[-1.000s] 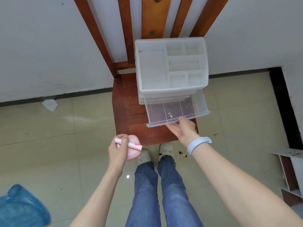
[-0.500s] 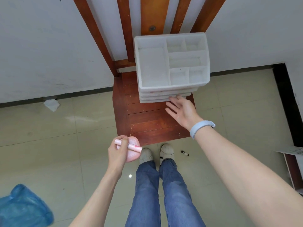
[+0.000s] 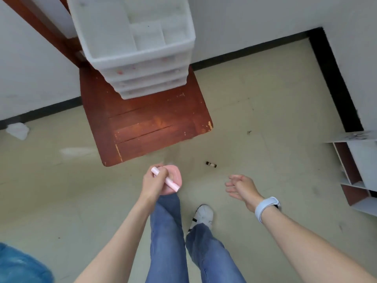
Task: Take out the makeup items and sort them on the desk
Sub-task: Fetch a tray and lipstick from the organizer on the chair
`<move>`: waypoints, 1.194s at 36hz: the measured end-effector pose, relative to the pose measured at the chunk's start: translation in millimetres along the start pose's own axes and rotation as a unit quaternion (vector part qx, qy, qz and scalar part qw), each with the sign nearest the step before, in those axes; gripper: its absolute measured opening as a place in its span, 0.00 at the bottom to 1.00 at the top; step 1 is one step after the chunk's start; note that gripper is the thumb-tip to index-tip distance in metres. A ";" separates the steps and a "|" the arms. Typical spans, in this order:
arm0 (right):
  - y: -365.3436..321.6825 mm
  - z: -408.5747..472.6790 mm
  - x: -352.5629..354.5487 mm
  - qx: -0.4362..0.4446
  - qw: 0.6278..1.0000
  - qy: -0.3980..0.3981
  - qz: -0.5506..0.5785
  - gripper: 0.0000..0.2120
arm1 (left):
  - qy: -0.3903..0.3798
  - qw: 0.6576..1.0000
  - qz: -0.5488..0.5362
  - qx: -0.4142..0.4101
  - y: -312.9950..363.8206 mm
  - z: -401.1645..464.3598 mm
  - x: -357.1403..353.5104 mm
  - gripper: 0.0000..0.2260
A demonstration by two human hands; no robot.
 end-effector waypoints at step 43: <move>1.1 31.1 68.4 0.447 0.893 0.059 0.017 0.10 | -0.072 0.971 0.133 -0.187 -25.3 37.0 -230.7 0.06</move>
Point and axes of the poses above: each hand's wrist, its own z-axis towards the middle knuckle, its own x-axis out of the back of the hand, y = z × x, the point moved 9 cm from there along z, towards the middle knuckle
